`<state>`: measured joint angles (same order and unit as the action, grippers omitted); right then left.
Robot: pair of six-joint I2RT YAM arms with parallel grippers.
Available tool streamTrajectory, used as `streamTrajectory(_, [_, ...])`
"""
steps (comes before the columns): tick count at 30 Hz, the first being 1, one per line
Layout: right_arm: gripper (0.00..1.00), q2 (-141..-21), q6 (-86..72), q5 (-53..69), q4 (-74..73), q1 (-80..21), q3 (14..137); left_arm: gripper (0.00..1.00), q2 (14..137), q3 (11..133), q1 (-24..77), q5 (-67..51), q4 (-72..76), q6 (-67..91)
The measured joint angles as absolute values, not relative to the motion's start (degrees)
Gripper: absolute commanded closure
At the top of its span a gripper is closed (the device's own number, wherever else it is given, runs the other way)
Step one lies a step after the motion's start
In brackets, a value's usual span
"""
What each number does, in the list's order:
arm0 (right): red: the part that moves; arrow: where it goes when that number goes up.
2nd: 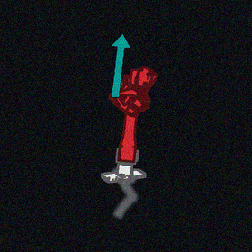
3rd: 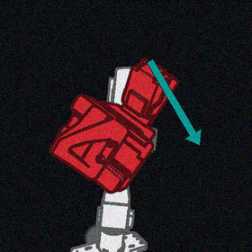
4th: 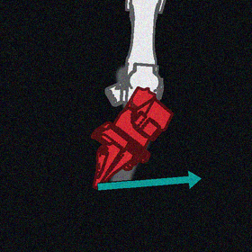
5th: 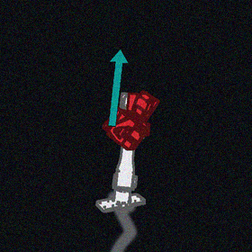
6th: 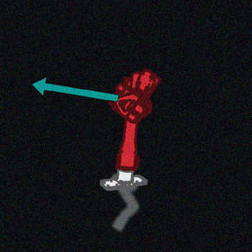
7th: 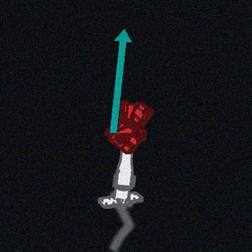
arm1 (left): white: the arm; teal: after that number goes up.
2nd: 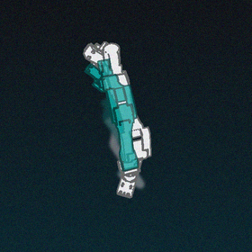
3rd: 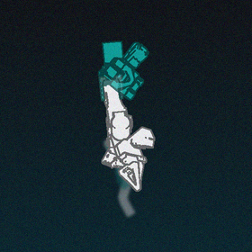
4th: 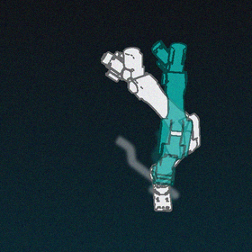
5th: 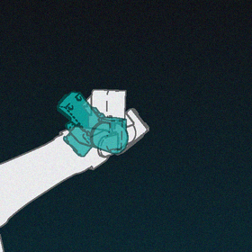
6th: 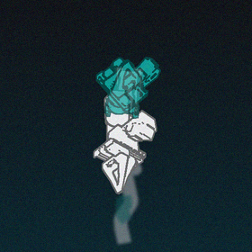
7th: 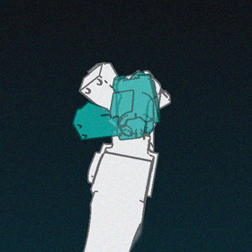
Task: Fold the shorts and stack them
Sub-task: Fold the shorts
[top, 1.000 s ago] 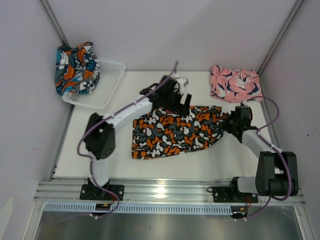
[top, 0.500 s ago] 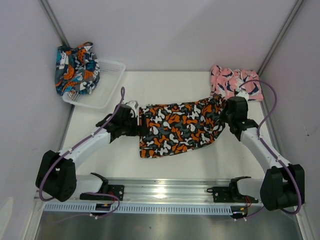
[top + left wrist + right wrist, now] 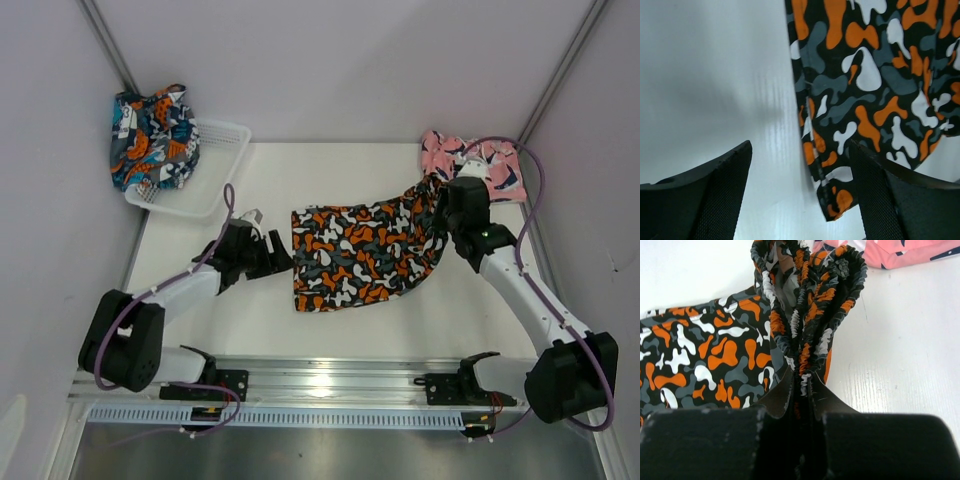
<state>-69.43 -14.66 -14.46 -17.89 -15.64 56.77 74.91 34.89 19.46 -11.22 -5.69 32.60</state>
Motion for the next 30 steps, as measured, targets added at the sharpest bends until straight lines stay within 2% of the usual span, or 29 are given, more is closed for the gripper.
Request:
streamTrajectory(3, [1.0,-69.89,-13.34,-15.0,-19.73,-17.52,58.7,0.3,77.97,34.92,19.46,-13.91,-1.34,34.17])
streamTrajectory(13, [1.0,-76.6,-10.41,-23.66,-23.97,-32.53,68.51,0.44,86.67,35.46,20.14,-16.34,4.82,35.22])
streamTrajectory(14, [1.0,-78.48,-10.22,-25.74,-24.77,-34.39,70.22,0.49,87.44,35.46,20.14,-16.75,5.61,35.57])
streamTrajectory(20, [1.0,-86.78,-10.35,-32.12,-26.81,-43.97,75.11,0.61,90.78,35.38,20.14,-18.48,11.29,36.32])
streamTrajectory(21, [1.0,-88.16,-10.46,-32.86,-27.27,-45.21,75.77,0.66,91.15,35.35,20.14,-18.83,11.92,36.49])
streamTrajectory(30, [1.0,-101.25,-12.82,-37.21,-30.94,-53.3,85.32,0.73,91.5,33.52,20.21,-20.27,15.35,36.6])
